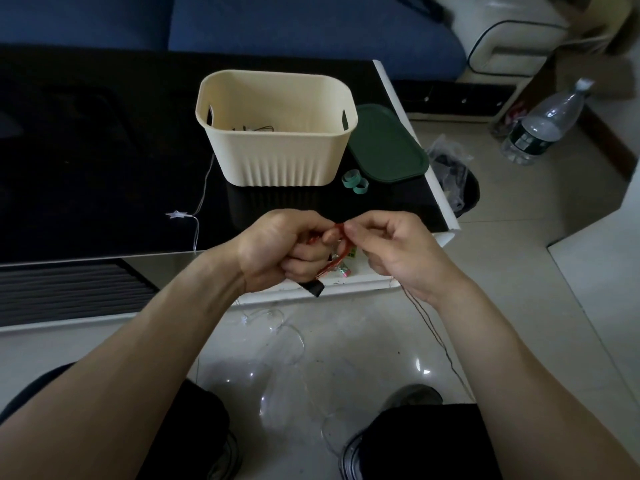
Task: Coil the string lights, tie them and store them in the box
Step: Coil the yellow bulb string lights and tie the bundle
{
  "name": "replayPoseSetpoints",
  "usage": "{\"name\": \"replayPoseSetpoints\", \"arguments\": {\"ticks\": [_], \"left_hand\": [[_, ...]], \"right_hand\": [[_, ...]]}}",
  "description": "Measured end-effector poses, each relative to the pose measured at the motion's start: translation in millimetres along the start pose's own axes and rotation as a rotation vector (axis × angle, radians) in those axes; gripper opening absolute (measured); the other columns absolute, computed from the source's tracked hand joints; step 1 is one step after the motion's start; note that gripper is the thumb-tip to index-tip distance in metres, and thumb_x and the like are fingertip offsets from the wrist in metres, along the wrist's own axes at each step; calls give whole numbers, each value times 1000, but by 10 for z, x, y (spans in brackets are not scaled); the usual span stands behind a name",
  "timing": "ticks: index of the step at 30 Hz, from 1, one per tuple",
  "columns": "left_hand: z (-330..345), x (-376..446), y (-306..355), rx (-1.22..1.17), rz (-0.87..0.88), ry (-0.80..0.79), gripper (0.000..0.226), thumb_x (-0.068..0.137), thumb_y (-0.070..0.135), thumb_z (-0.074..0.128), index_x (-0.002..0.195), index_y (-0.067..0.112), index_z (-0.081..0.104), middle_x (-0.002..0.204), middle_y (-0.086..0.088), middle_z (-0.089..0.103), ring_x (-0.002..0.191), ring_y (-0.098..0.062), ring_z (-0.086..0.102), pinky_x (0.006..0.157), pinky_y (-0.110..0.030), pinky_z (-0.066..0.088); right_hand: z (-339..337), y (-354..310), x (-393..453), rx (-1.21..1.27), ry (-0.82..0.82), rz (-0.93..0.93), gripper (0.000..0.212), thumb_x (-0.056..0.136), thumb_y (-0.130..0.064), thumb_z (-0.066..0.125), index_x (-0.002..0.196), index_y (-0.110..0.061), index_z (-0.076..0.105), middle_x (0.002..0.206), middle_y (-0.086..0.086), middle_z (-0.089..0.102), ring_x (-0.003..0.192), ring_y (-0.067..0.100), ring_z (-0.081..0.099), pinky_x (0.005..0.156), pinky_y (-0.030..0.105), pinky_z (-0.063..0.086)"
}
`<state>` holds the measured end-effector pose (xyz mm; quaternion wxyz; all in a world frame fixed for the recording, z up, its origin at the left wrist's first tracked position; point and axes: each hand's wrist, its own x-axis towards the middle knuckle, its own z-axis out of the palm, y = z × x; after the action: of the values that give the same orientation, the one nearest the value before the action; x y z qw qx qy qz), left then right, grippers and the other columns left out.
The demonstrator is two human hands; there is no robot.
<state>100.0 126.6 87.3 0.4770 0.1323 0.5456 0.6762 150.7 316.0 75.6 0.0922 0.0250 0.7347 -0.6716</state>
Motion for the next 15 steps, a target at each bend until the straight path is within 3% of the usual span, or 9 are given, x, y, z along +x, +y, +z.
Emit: {"name": "replayPoseSetpoints", "arguments": {"ticks": [2, 3, 7, 9, 11, 15], "left_hand": [[-26, -6, -8, 25, -23, -13, 31, 99, 16, 34, 69, 15, 43, 48, 4, 17, 43, -13, 9, 45, -30, 7], [-37, -10, -15, 15, -35, -32, 32, 100, 18, 35, 69, 15, 43, 48, 5, 18, 43, -12, 9, 44, -29, 7], [-41, 2, -40, -186, 39, -35, 33, 102, 27, 36, 72, 18, 46, 48, 8, 24, 41, -9, 12, 42, -26, 10], [-29, 33, -38, -341, 127, 76, 32, 104, 26, 32, 78, 16, 48, 48, 8, 26, 37, -7, 17, 40, -23, 14], [-26, 51, -12, -462, 219, 168, 31, 105, 24, 29, 89, 12, 53, 51, 7, 31, 38, -6, 25, 39, -20, 23], [-59, 53, 31, -499, 327, 313, 26, 104, 23, 31, 113, 4, 46, 72, -3, 53, 55, -14, 43, 55, -24, 42]], "right_hand": [[17, 26, 8, -176, 78, -137, 16, 95, -15, 65, 92, -2, 72, 60, -6, 68, 53, 2, 62, 55, 12, 47], [10, 43, 18, -246, 125, -187, 16, 92, -22, 69, 87, -8, 74, 64, -5, 71, 57, 3, 65, 58, 14, 48], [-77, 55, 42, -368, 240, -224, 33, 88, -37, 70, 74, -7, 71, 51, -7, 56, 46, 1, 46, 49, 14, 35], [-92, 73, 36, -438, 191, -181, 29, 96, -30, 65, 77, -10, 72, 47, -12, 48, 43, 3, 40, 47, 12, 29], [-73, 119, 22, -528, 109, -124, 22, 100, -26, 59, 88, -14, 73, 55, -7, 53, 45, 3, 41, 46, 15, 31], [-24, 190, -9, -670, -15, 22, 15, 105, -25, 49, 99, -22, 63, 75, 1, 67, 51, -2, 53, 49, 13, 37]]}}
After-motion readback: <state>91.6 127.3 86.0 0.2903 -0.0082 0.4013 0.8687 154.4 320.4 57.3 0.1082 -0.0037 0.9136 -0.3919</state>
